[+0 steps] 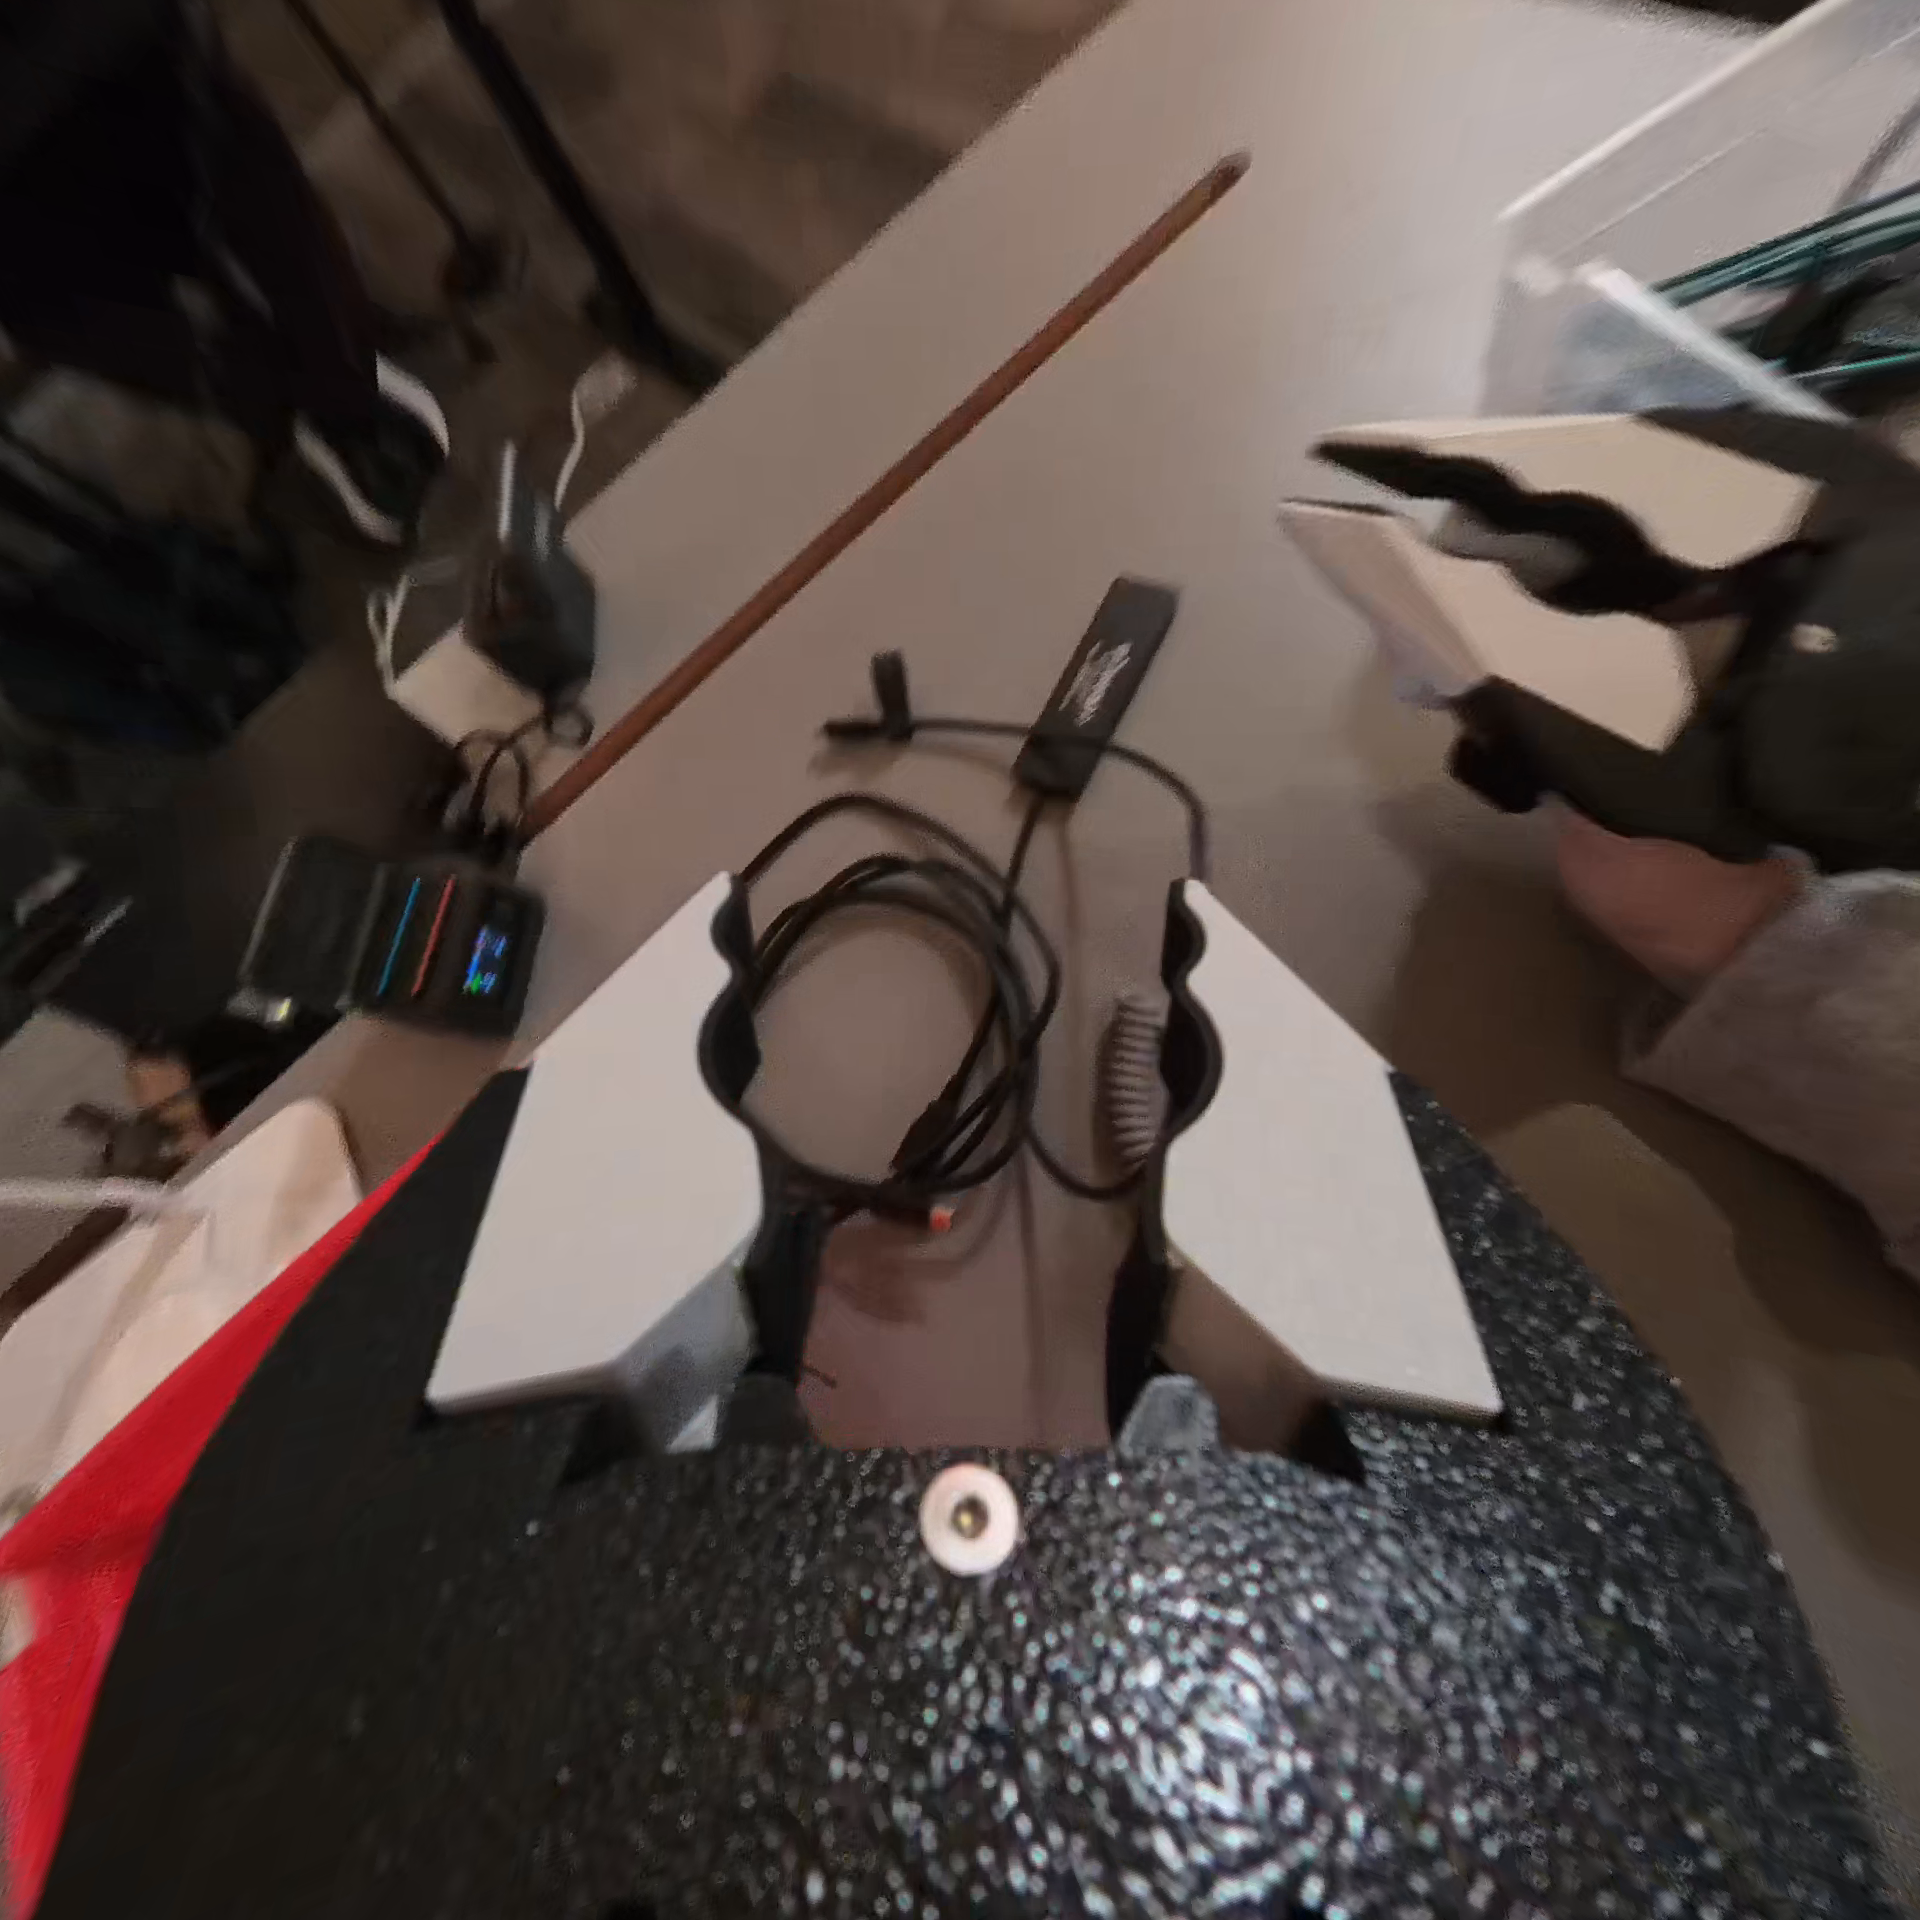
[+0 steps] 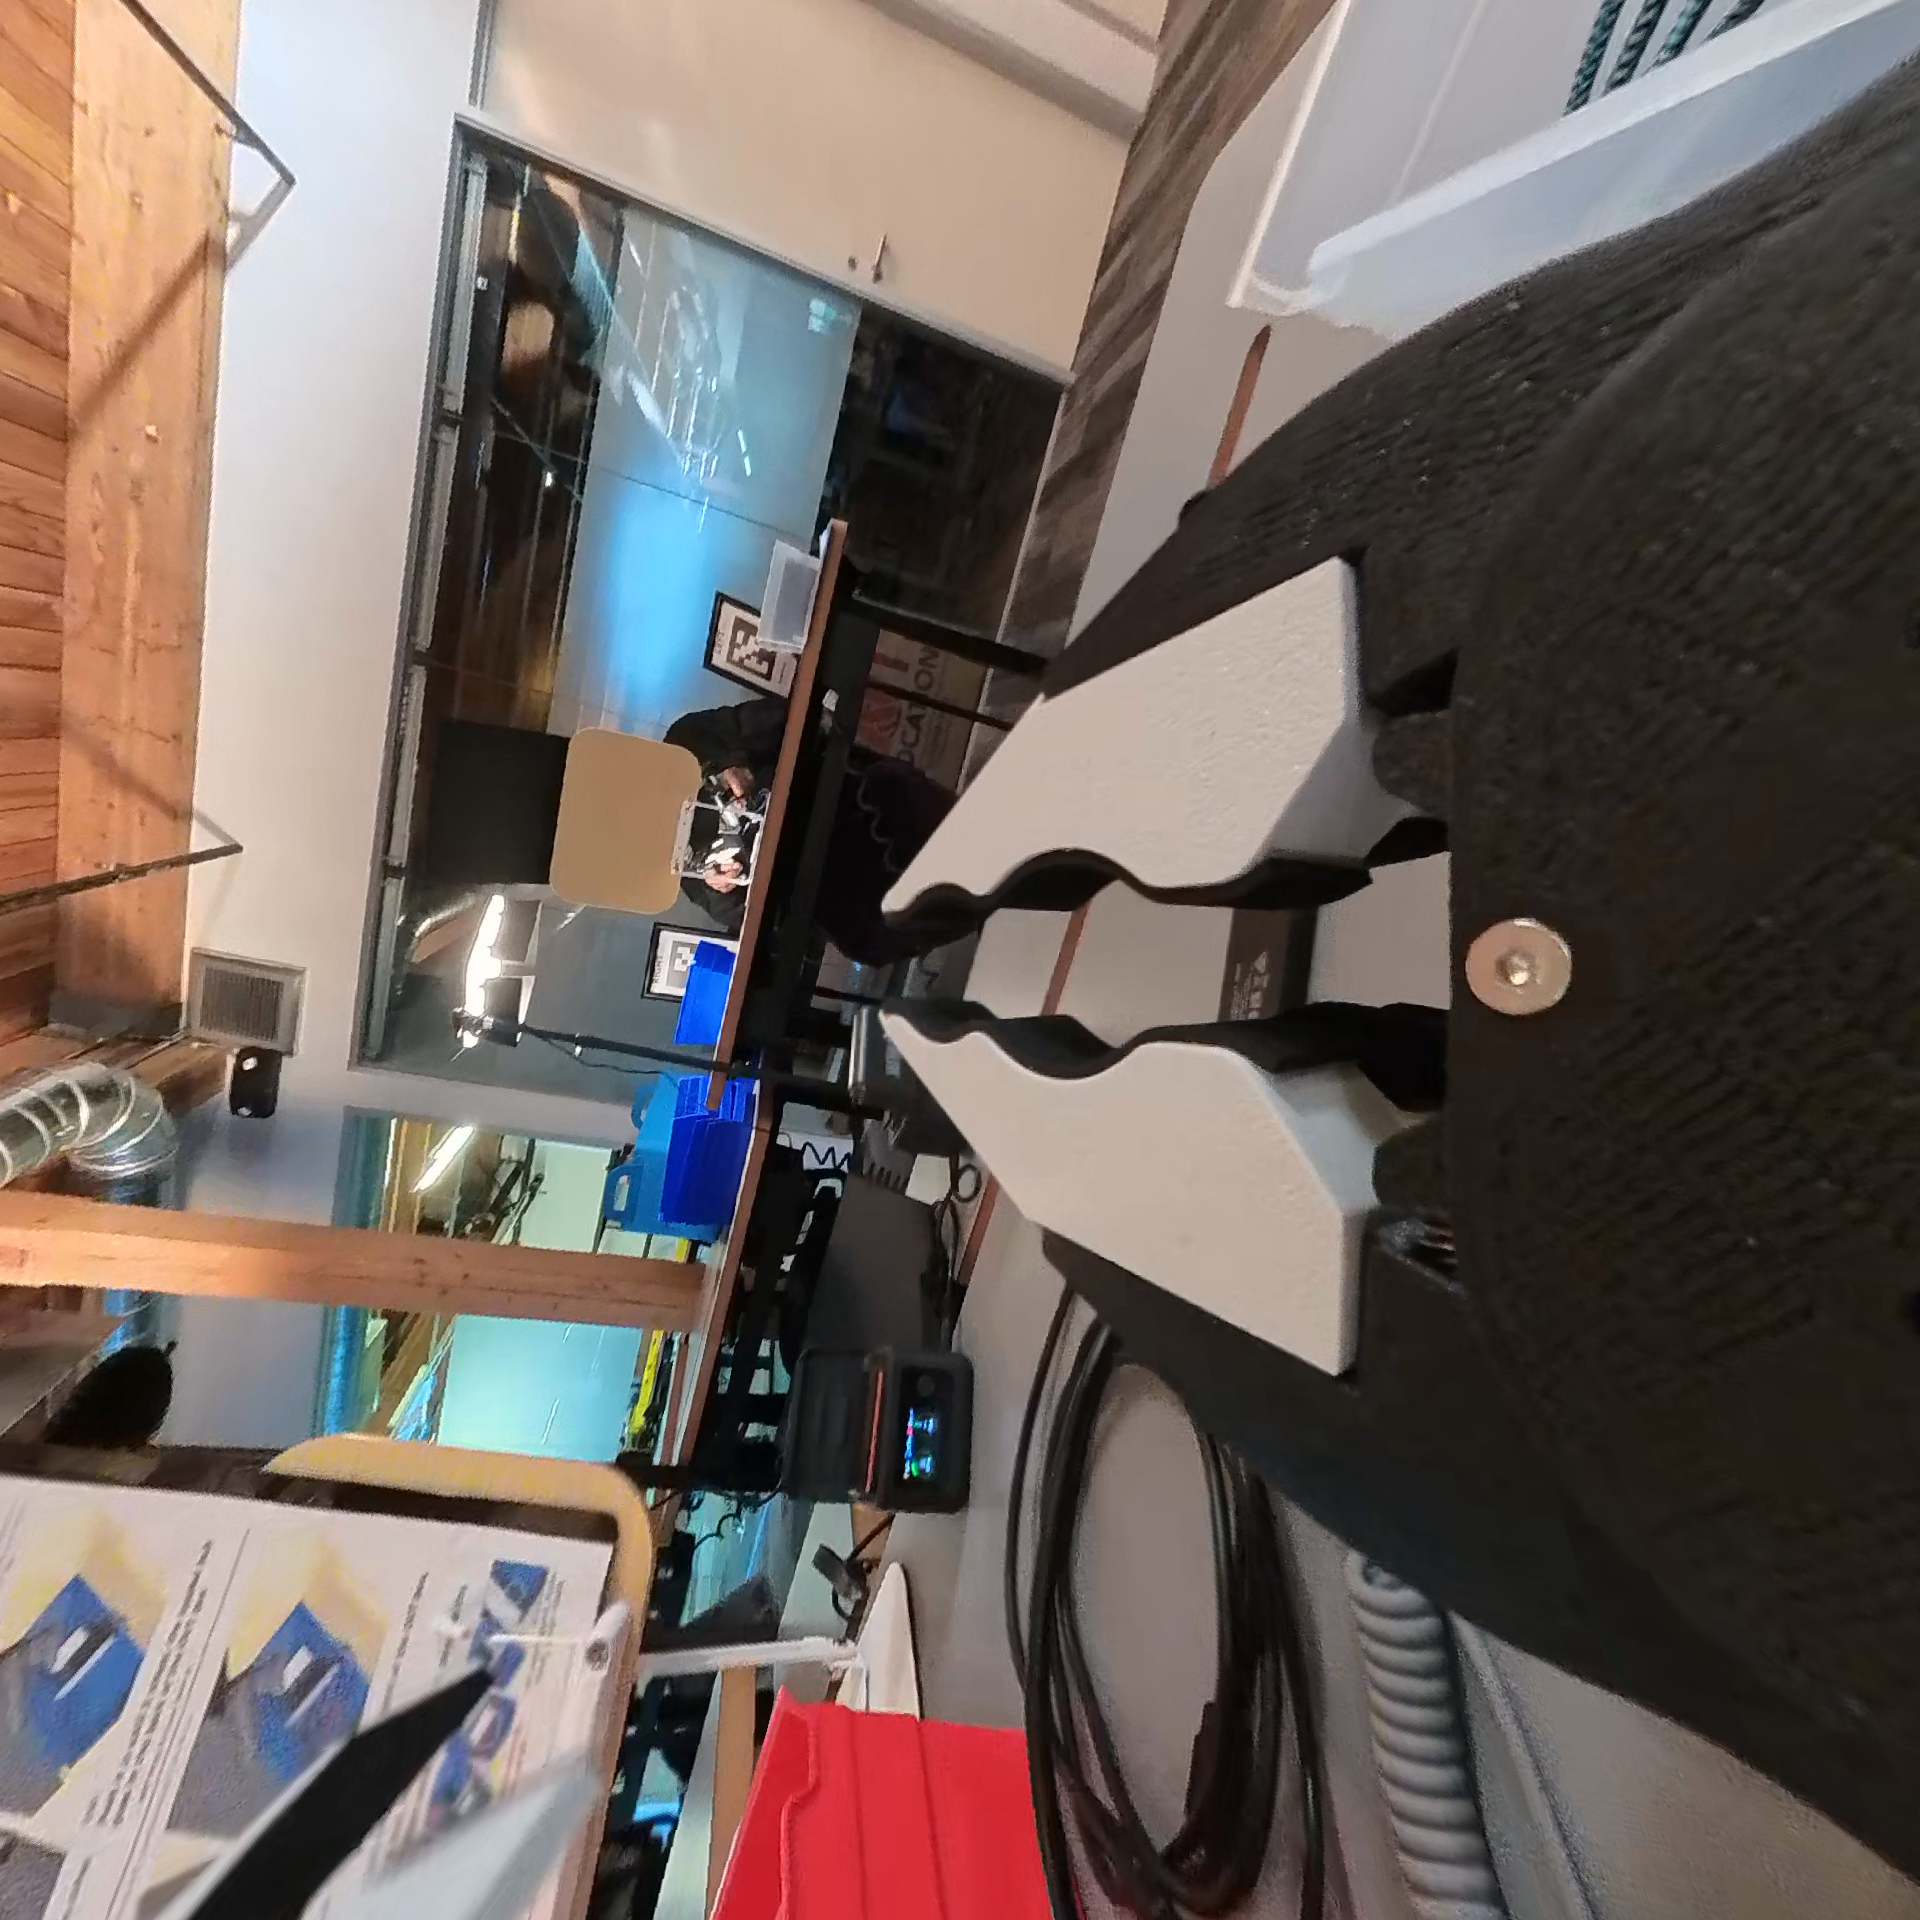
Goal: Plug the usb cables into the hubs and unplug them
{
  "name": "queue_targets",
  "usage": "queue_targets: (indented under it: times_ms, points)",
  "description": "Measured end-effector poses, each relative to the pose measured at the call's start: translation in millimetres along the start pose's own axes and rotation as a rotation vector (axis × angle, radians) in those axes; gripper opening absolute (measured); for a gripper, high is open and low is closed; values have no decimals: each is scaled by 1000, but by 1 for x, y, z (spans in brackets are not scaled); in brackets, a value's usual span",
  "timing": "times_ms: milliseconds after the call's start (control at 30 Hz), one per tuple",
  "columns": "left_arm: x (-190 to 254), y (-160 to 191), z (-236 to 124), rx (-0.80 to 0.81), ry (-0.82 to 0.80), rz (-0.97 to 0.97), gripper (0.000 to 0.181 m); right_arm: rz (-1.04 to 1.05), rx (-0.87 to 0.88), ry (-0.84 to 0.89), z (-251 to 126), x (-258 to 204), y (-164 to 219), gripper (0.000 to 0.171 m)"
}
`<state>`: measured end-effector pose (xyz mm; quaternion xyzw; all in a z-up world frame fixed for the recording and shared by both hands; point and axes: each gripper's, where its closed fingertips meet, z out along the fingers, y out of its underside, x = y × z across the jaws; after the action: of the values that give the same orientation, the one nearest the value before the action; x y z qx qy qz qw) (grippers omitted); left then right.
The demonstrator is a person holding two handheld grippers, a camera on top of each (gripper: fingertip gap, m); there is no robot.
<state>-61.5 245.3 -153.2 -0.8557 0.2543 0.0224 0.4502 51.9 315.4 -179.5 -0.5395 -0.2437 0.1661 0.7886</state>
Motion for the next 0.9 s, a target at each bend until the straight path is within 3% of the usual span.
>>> queue_targets:
  times_ms: [133,300,600,667,767,900]
  points:
    - [39,27,16,137,29,64,72,-16,-15,22,-1,7,4,12]
    - [72,84,33,99,107,35,62,-70,-73,32,1,9,20,12]
    - [51,115,45,236,14,67,39,-135,-173,-7,8,-1,35,18]
    - [48,117,47,229,23,2,42,-123,-261,-99,10,-16,41,20]
    - [42,106,37,317,44,-93,42,-71,-434,-160,14,-27,42,29]
    - [37,93,21,437,95,-207,38,-6,-711,-377,26,-45,42,37]
